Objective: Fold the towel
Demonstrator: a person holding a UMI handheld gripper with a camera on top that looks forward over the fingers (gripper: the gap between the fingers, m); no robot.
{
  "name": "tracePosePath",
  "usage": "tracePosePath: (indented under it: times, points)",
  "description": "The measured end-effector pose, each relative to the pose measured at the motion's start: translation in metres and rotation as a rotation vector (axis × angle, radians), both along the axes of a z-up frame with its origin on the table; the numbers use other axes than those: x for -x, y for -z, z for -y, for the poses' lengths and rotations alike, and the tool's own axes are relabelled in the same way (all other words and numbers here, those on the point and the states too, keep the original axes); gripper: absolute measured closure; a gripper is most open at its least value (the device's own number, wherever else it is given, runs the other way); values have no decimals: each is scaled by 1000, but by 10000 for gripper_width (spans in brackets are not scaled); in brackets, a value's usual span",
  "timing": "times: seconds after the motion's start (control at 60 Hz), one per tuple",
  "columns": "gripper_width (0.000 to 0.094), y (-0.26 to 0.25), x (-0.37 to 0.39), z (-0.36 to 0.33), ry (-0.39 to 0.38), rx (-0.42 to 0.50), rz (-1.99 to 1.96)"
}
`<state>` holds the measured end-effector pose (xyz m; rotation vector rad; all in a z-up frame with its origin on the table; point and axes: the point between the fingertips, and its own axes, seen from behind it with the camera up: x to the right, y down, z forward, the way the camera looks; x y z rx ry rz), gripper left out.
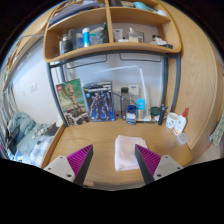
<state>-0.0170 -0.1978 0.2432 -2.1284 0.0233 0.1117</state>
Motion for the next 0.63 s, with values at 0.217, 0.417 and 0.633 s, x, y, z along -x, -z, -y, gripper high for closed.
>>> tracePosePath:
  times: [0.217,0.417,0.633]
  points:
    - [83,-10,27,55,-27,-24,38]
    - [83,-9,35,85,-36,-23,46]
    - [83,-4,41,101,-40,-19,37]
